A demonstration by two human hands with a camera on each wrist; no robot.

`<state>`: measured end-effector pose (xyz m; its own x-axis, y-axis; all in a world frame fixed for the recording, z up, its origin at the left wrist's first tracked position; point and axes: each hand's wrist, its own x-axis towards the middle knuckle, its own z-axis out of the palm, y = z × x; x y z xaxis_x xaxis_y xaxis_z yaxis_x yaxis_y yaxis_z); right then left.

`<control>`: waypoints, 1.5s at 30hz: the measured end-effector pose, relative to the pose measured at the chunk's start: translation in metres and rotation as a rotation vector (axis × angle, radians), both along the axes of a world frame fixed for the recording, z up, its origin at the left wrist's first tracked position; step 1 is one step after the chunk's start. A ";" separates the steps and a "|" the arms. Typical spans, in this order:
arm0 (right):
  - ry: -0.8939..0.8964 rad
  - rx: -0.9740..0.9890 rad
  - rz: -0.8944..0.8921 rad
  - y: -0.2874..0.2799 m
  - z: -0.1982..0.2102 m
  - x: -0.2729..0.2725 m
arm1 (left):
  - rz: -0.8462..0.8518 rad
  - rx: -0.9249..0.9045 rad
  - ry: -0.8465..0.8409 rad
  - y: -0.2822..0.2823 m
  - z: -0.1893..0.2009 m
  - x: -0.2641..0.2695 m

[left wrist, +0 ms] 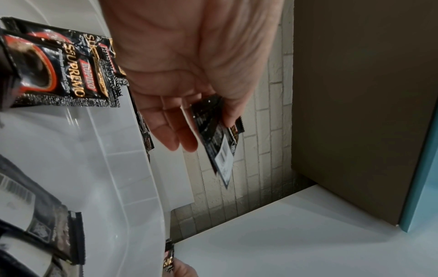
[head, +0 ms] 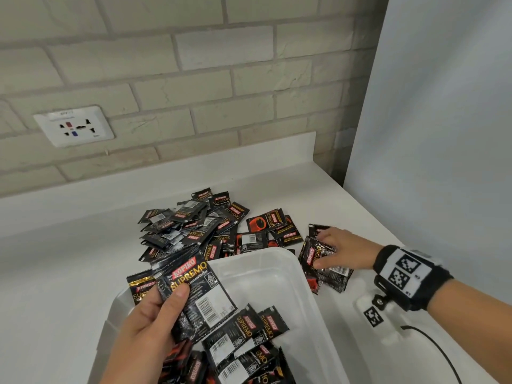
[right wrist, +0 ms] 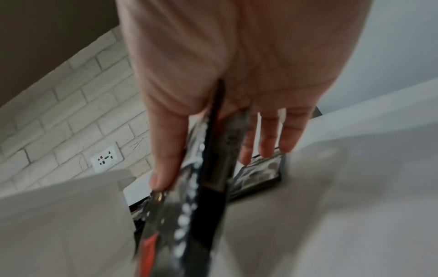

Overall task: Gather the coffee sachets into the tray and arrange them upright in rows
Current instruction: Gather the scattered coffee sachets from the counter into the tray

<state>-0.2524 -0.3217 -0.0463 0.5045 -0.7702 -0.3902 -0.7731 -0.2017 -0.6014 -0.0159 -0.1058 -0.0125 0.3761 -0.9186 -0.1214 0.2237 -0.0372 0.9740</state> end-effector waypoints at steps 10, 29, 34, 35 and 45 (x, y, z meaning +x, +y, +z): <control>-0.552 0.099 -0.467 -0.028 0.007 -0.011 | 0.024 -0.005 0.000 0.003 0.004 -0.002; 0.008 -0.014 -0.329 -0.050 -0.024 0.027 | 0.097 -0.044 -0.273 0.026 0.018 0.037; -0.277 -0.086 -0.446 -0.022 0.010 0.008 | 0.148 0.023 -0.497 0.051 0.002 0.074; -0.355 -0.094 -0.434 -0.011 0.022 0.005 | 0.157 0.060 -0.586 0.057 -0.007 0.083; -0.131 -0.035 0.283 0.130 0.079 0.011 | 0.079 0.327 -1.346 0.084 -0.039 0.097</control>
<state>-0.2410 -0.1914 0.0326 0.7449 -0.6039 -0.2837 -0.5997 -0.4197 -0.6813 0.0810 -0.0223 -0.0510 0.4235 -0.8900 0.1689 -0.8582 -0.3345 0.3893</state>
